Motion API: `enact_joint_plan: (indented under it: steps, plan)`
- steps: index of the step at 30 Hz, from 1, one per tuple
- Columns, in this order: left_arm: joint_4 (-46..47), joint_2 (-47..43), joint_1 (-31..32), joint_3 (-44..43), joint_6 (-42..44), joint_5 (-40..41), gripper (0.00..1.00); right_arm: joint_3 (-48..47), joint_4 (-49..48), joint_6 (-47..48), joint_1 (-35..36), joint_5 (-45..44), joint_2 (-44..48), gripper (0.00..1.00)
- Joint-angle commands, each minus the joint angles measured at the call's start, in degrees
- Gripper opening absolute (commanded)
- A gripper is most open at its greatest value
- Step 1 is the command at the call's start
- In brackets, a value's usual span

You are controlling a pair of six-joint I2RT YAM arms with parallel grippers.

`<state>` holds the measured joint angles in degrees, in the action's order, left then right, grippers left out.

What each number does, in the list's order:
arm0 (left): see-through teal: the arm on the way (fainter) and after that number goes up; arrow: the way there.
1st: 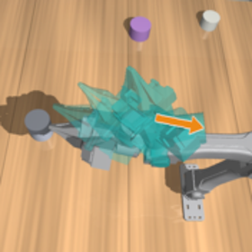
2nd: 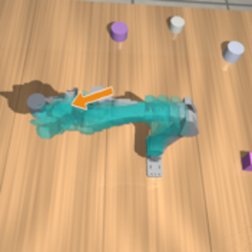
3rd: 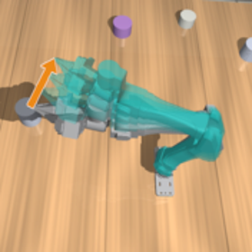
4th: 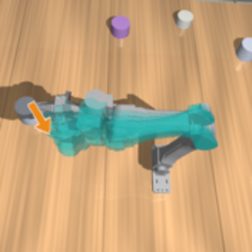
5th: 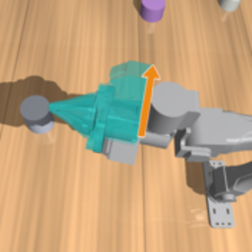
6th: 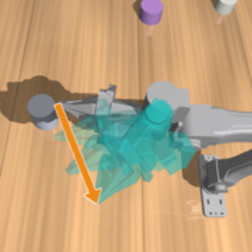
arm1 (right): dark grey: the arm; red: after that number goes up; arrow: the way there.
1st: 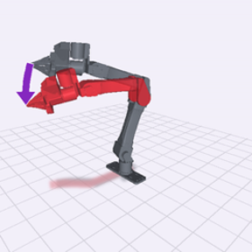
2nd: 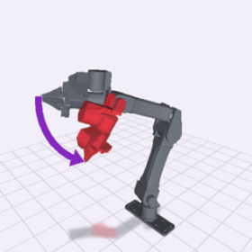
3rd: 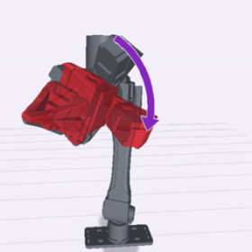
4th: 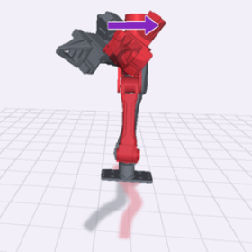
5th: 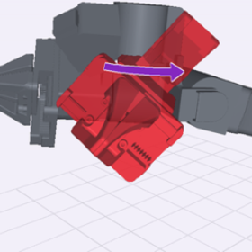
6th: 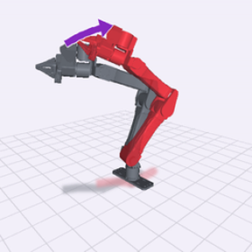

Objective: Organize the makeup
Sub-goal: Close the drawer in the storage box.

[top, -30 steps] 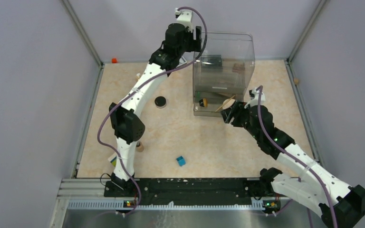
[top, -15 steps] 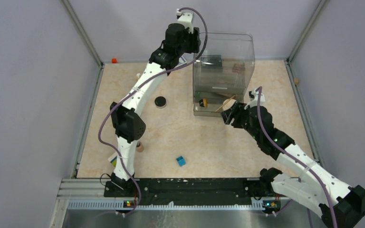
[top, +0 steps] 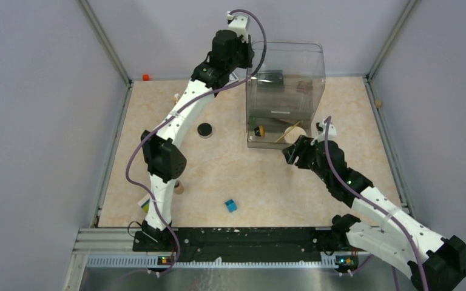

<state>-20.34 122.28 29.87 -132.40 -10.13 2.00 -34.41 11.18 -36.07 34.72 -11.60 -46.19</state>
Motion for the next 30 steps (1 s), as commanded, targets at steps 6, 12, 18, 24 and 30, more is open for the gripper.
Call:
enact_joint_plan:
  steps: [6,12,18,24,30]
  plan:
    - [-0.52,-0.46,0.60,0.02,0.40,1.77,0.06,7.89,-15.96,-1.72,1.22,-3.38,-0.23,0.56]
    - [-0.62,-0.31,1.55,0.12,1.01,3.39,0.00,13.22,-27.94,-1.44,3.52,-7.65,-5.08,0.34]
    - [-1.16,-0.46,3.07,0.04,1.64,6.00,0.00,14.47,-38.07,0.63,7.44,-8.68,-12.08,0.24]
    - [-3.72,-1.26,4.44,-0.83,0.35,11.12,0.00,14.31,-40.97,2.38,10.39,-11.09,-14.55,0.22]
    - [-8.52,-3.18,6.92,-1.22,-1.76,20.90,0.00,14.90,-43.34,3.70,11.26,-13.87,-18.50,0.21]
